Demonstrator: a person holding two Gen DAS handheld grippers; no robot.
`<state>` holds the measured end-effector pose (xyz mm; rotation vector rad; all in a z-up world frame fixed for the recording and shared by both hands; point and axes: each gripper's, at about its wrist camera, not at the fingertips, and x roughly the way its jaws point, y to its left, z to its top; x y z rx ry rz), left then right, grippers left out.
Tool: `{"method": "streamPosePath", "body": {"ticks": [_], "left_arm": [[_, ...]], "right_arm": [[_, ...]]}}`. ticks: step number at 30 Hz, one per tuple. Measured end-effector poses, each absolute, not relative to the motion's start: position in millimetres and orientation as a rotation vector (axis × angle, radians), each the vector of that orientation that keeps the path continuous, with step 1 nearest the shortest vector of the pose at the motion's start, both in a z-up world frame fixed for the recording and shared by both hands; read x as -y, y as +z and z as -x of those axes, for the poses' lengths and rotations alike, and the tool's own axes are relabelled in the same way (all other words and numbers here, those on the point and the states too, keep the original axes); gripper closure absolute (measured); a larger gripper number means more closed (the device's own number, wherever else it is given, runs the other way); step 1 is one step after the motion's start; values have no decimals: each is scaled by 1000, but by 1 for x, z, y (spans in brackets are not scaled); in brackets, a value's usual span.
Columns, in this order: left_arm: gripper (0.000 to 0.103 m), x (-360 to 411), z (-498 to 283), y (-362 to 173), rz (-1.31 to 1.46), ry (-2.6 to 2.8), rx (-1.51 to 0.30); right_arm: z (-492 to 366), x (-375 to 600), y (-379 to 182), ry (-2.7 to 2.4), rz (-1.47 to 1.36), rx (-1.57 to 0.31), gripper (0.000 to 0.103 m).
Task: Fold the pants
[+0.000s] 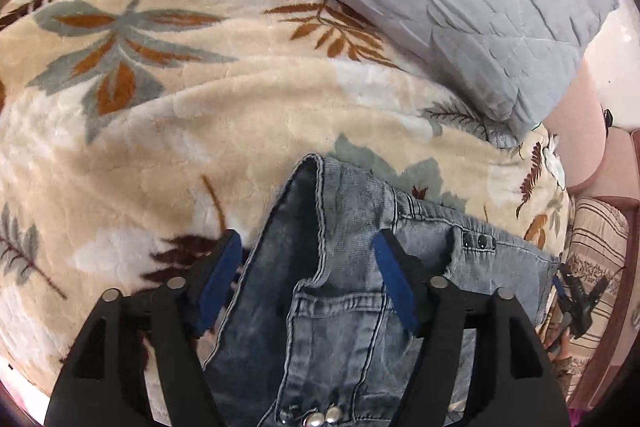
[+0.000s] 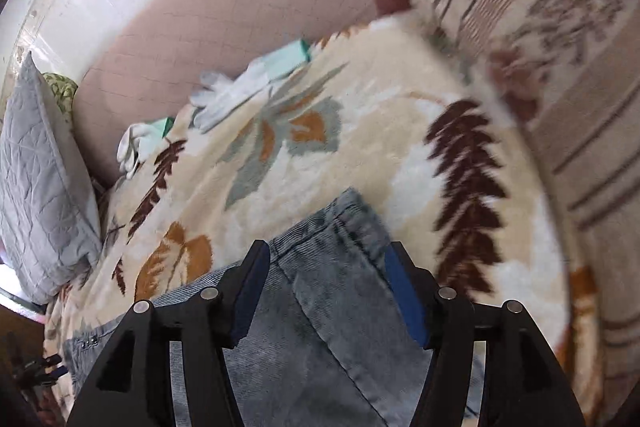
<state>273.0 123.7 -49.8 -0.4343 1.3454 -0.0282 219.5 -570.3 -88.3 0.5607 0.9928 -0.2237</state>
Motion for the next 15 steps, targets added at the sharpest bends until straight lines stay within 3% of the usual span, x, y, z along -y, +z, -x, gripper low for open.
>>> {"method": "streamPosePath", "body": {"ticks": [2,3,5,6,8,13,15], "left_arm": [[30,-116,-277,-58,430,-54,-1373],[27,-112,-278,-60,419,-58,-1378],[28,-103,-278,-63,403,-78,-1362],[49,-100,-278,-61,414,-100,-1349],[99,-90,-278,-55,418,-149,-1343],[102,-59,-283,-25,75,-29,-1201],[102,-60,-288,-33,67,-24,-1236]], "right_arm": [[-226,563,-93,-201,-508,-1014,41],[-228,559,-93,-191,-480,-1013,46],[-230,551,-93,-185,-409,-1022,83],[-232,547,-95,-192,-369,-1044,101],[-232,537,-93,-214,-267,-1059,103],[-222,550,-42,-262,-294,-866,103],[-224,570,-38,-270,-382,-862,103]]}}
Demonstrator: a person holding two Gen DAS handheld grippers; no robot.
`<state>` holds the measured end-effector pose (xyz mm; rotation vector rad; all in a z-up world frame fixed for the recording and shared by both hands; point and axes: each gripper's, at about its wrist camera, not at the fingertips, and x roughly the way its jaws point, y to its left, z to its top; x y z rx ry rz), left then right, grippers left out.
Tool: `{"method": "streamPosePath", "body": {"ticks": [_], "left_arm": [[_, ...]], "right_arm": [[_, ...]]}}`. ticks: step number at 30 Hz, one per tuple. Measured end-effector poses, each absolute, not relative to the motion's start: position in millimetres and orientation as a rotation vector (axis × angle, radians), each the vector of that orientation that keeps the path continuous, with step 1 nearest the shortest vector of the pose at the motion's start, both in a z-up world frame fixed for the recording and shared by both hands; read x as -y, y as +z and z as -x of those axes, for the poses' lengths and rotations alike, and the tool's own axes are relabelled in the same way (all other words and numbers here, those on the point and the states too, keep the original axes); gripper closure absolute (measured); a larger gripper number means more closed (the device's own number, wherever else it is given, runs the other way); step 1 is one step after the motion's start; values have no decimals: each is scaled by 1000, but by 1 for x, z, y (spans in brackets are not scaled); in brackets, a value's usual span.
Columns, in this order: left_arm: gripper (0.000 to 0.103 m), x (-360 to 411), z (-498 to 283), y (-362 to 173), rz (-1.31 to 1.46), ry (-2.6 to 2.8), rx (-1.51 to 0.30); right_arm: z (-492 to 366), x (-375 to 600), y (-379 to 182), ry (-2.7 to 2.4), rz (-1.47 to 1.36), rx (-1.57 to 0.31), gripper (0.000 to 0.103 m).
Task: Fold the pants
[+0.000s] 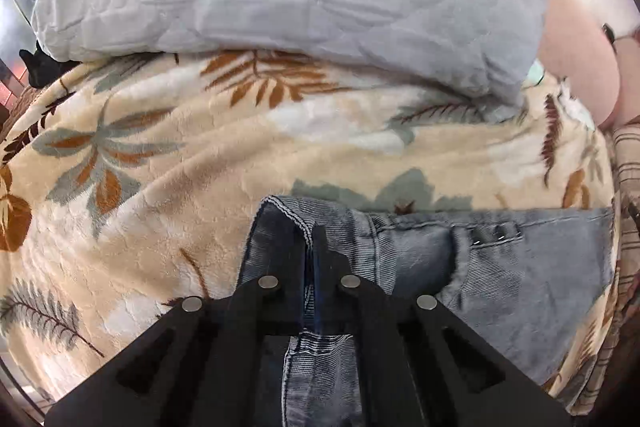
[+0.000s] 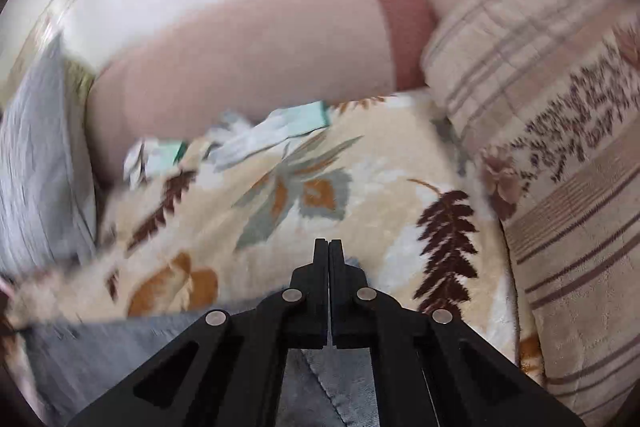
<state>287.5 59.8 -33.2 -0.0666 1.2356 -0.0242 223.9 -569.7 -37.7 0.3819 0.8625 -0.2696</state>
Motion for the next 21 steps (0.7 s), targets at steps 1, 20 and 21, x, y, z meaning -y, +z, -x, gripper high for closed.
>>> {"method": "streamPosePath", "body": {"ticks": [1,20,21], "left_arm": [[102,-63,-289,-37,86,-28,-1252],[101,-50,-298,-55,210,-45,-1265],[101,-51,-301,-56,188,-20,-1254]], "right_arm": [[-226,576,-42,-255,-414,-884,101],[-239,549,-80,-202,-275,-984,99],[-239,553,-76,-214,-293,-958,99]]}}
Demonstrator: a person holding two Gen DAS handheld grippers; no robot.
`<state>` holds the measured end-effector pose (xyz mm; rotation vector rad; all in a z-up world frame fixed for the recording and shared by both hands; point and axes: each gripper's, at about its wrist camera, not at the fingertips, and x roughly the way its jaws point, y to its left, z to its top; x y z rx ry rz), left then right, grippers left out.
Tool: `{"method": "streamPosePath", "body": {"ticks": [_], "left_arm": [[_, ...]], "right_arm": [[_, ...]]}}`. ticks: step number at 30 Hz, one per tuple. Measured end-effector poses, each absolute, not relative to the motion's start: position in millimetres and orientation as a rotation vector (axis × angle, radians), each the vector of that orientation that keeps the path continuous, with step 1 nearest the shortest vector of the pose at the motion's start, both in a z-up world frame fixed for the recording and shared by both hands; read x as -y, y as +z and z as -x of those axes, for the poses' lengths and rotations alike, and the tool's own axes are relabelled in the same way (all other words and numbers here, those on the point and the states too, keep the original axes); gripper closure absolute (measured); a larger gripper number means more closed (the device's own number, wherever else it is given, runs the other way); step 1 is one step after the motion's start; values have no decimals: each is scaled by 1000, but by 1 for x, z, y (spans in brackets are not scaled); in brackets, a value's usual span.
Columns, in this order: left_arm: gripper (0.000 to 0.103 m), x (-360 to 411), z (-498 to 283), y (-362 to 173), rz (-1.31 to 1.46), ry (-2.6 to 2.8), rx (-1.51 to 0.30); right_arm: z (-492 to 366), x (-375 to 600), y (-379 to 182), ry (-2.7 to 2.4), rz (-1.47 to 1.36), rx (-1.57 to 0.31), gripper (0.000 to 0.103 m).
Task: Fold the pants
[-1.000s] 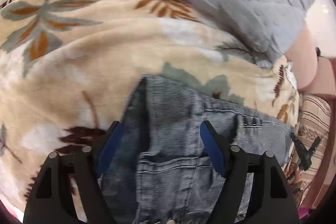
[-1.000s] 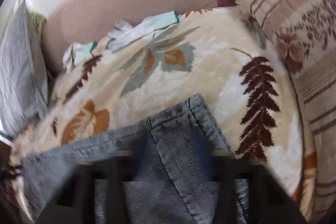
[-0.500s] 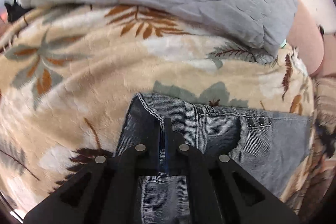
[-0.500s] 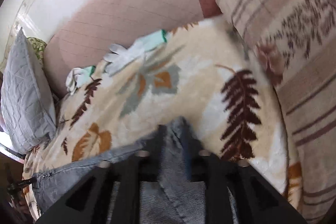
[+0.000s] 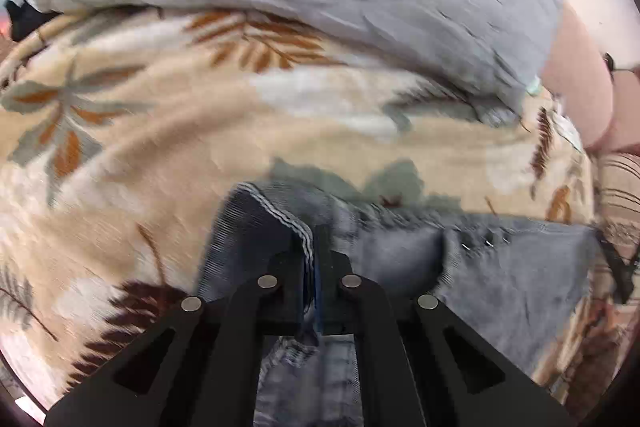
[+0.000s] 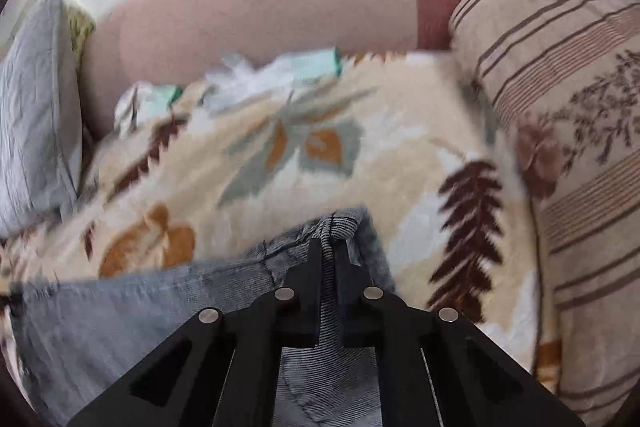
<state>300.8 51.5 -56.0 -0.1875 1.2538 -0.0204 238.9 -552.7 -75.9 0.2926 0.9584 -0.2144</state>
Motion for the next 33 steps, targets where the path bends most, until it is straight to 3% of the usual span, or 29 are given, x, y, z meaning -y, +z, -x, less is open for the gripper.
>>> {"method": "streamPosePath", "body": {"ticks": [5,8,11,13,15,17,18,22,26,28,29,30,33], "left_arm": [[101,-32,-307,-76,-4,71,-1233],[101,-20,-303,-73,-60,80,-1233],[100,-31,-284,-57,24,17,-1244],[90,-42,-260,-45,66,-41,-1242],[52,-53,-231,-37,115,-139,-1256],[33,-66,-199,-35,150,-223,-1265],[28,-70,-187,-37,150,-253,-1279],[28,-81,-153,-59,176,-338,-1383],[24,-76,-132,-81,180,-358,-1436],[27,-69,-118,-74,164,-373,-1397],[55,-62,-112,-73,185,-399,-1388],[85,-57,-108,-71,177,-398,-1390],[91,-46,-97,-63,114,-355,-1337]], "right_arm": [[-256,559,-113,-273,-302,-1092,99],[-247,553,-99,-310,-311,-1027,82],[-213,556,-71,-267,-419,-992,79],[-180,552,-54,-209,-468,-986,76],[-134,545,-39,-144,-493,-1004,63],[-80,538,-31,-140,-481,-1039,56],[-53,537,-30,-131,-485,-1053,54],[36,533,-48,-206,-491,-1112,49],[69,535,-69,-270,-552,-1112,46],[72,531,-75,-279,-564,-1079,49],[72,526,-75,-258,-560,-1057,60],[70,520,-75,-234,-544,-1051,102],[61,513,-54,-235,-466,-1008,101]]}}
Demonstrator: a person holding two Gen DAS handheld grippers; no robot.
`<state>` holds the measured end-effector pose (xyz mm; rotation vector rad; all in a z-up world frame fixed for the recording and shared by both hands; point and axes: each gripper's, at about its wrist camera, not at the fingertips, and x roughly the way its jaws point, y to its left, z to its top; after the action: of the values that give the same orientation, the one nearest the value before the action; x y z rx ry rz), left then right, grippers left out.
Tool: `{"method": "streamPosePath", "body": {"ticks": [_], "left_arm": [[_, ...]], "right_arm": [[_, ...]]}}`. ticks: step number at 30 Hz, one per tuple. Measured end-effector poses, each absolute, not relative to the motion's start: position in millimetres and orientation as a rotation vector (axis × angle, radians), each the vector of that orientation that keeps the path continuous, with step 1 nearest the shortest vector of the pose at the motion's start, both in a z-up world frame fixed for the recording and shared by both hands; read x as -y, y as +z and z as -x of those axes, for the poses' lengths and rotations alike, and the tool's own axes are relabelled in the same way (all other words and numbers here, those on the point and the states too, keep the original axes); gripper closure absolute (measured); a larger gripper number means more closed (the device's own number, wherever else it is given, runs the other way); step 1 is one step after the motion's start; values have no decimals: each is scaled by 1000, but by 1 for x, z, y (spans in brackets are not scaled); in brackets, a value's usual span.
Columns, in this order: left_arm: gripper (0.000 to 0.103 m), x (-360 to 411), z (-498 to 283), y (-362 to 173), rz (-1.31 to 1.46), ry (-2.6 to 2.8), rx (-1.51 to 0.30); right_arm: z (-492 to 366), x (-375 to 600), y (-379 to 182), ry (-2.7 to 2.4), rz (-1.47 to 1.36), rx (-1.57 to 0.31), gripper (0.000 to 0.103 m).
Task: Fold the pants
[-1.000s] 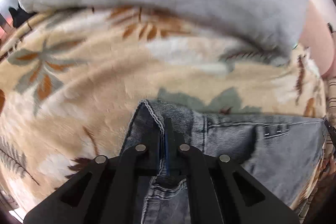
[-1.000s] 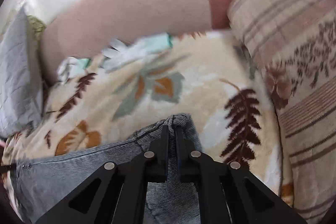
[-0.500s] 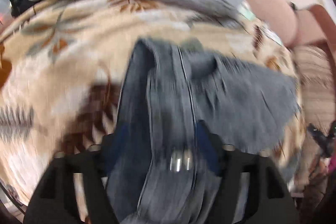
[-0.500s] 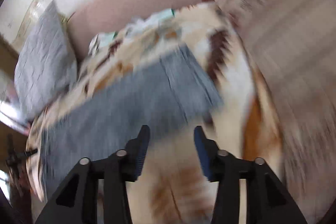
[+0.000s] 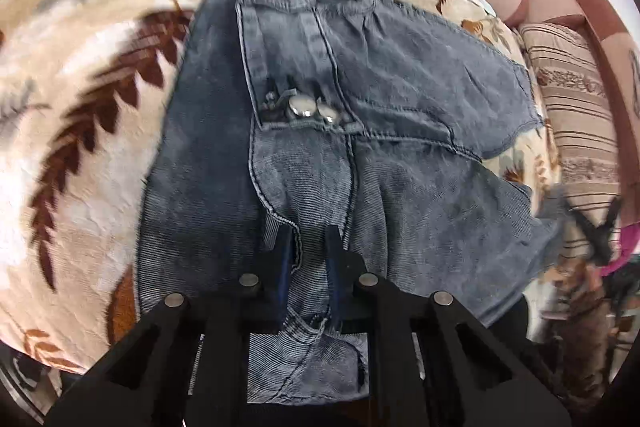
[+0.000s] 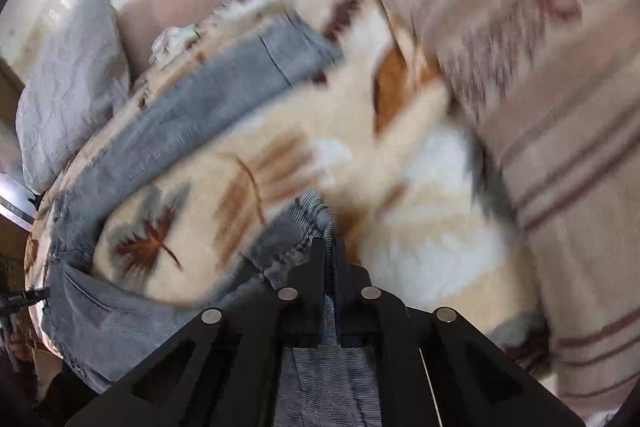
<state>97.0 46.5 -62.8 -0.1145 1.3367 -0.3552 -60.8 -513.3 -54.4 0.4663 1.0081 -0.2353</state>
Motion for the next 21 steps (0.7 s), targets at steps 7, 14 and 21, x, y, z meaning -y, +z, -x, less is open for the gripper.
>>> {"method": "streamPosePath", "body": {"ticks": [7,14,21], "left_arm": [[96,-68,-110,-78,276,-177,-1349],[76,-91,-74,-60,332,-242,-1315],[37,-85,-49,-81,486,-343,-1388]], "right_arm": [[36,539,-70,-355,-474,-1098,92],[122,539,-50,-356,-624,-985,62],[184,520,-86,-372,-818,-989,60]]}}
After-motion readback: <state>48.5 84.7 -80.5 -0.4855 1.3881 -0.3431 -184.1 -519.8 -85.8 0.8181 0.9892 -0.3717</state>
